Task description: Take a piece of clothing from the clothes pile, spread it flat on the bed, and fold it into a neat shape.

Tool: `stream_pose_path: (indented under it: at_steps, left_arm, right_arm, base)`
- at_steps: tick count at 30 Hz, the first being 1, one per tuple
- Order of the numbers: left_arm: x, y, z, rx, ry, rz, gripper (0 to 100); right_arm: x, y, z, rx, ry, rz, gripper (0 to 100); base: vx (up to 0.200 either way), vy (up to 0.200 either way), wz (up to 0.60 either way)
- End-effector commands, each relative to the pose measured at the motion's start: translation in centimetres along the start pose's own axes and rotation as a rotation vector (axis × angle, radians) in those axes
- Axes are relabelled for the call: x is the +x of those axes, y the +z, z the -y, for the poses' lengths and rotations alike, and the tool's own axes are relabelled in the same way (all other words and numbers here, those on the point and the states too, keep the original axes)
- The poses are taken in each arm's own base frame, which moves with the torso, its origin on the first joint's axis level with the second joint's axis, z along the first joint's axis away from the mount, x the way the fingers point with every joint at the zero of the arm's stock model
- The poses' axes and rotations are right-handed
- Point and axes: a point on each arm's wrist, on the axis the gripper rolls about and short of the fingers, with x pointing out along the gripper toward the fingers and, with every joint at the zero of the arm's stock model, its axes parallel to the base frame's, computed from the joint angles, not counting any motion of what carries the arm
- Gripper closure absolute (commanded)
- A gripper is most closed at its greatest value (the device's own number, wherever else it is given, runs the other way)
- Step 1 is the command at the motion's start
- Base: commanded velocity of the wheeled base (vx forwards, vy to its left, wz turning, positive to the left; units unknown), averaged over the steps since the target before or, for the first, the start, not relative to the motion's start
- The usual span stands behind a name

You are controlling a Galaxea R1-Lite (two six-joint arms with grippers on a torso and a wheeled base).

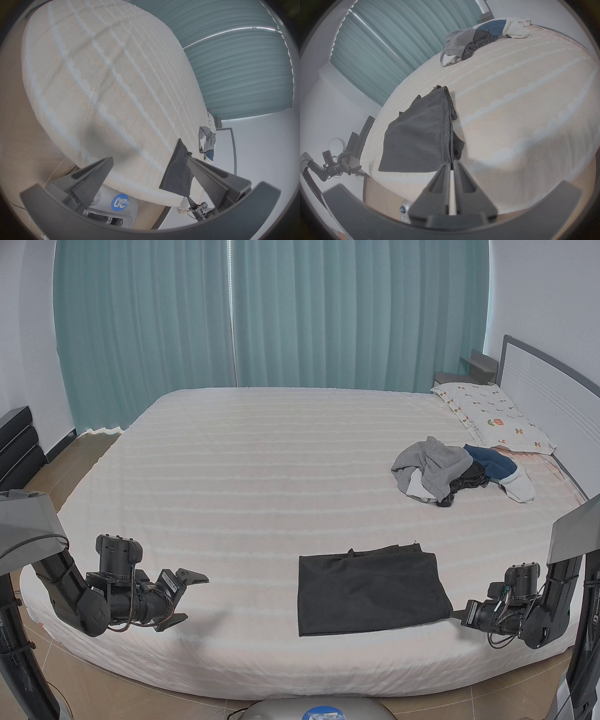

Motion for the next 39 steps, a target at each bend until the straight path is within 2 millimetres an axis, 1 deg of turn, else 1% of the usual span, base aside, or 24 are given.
stream_pose_path:
  at_steps: [1, 3, 6, 8, 10, 11, 12, 14, 15, 16, 20, 22, 29, 34, 35, 38, 39]
  left_arm:
    - [0.0, 0.0, 0.0, -0.002, 0.001, -0.001, 0]
    - [0.1, 0.1, 0.1, -0.001, -0.002, 0.005, 0]
    - [0.1, 0.1, 0.1, -0.007, -0.003, 0.007, 0]
    - [0.1, 0.2, 0.2, -0.008, -0.005, 0.009, 0]
    - [0.1, 0.2, 0.1, -0.004, -0.001, 0.007, 0]
    - [0.1, 0.1, 0.1, -0.003, 0.000, 0.005, 0]
    - [0.1, 0.1, 0.0, -0.003, 0.001, 0.006, 0]
    - [0.1, 0.1, 0.0, -0.002, 0.000, 0.005, 0]
    - [0.1, 0.0, 0.0, -0.001, -0.001, 0.006, 0]
    - [0.1, 0.0, 0.0, 0.002, -0.005, 0.008, 0]
    - [0.1, -0.1, -0.2, 0.009, -0.021, 0.019, 0]
    - [0.2, 0.0, -0.2, 0.012, -0.029, 0.024, 0]
    - [0.1, -0.1, -0.3, 0.013, -0.032, 0.025, 0]
    - [0.1, -0.1, -0.3, 0.013, -0.032, 0.025, 0]
    - [0.1, -0.2, -0.3, 0.014, -0.032, 0.024, 0]
    - [0.1, -0.1, -0.3, 0.013, -0.031, 0.025, 0]
    - [0.1, -0.1, -0.3, 0.013, -0.032, 0.025, 0]
  right_arm:
    - [0.2, 0.0, 0.0, -0.002, -0.003, 0.008, 0]
    - [0.1, 0.4, -0.1, 0.001, 0.003, 0.025, 0]
    - [0.3, 1.5, -0.3, 0.022, 0.020, 0.074, 0]
    - [0.4, 2.1, -0.3, 0.068, 0.030, 0.102, 0]
    - [0.7, 3.2, -0.7, 0.132, 0.054, 0.142, 0]
    - [0.7, 3.2, -0.8, 0.134, 0.058, 0.145, 0]
    - [1.2, 3.7, -1.1, 0.183, 0.077, 0.153, 0]
    - [1.4, 3.7, -1.2, 0.188, 0.081, 0.153, 0]
    - [2.6, 4.2, -1.9, 0.233, 0.112, 0.155, 0]
    - [3.0, 4.2, -1.9, 0.246, 0.118, 0.154, 0]
    - [4.8, 5.0, -1.8, 0.304, 0.141, 0.175, 0]
    - [5.5, 5.3, -1.8, 0.328, 0.152, 0.183, 0]
    - [6.8, 5.3, -2.1, 0.325, 0.127, 0.213, 0]
    - [7.2, 5.4, -2.2, 0.321, 0.128, 0.219, 0]
    - [7.2, 5.4, -2.2, 0.320, 0.129, 0.220, 100]
    - [7.3, 5.4, -2.2, 0.320, 0.127, 0.220, 100]
    - [7.7, 5.4, -2.2, 0.319, 0.131, 0.221, 100]
  base:
    - [0.000, 0.000, 0.00]
    - [0.000, 0.000, 0.00]
    - [0.000, 0.000, 0.00]
    - [0.000, 0.000, 0.00]
    - [0.000, 0.000, 0.00]
    - [0.200, 0.000, 0.00]
    - [0.200, 0.000, 0.00]
    - [0.200, 0.000, 0.00]
    - [0.200, 0.000, 0.00]
    - [0.200, 0.000, 0.00]
    - [0.000, 0.000, 0.00]
    - [0.000, 0.000, 0.00]
    - [0.000, 0.000, 0.00]
    - [0.000, 0.000, 0.00]
    - [0.000, 0.000, 0.00]
    - [0.000, 0.000, 0.00]
    - [0.000, 0.000, 0.00]
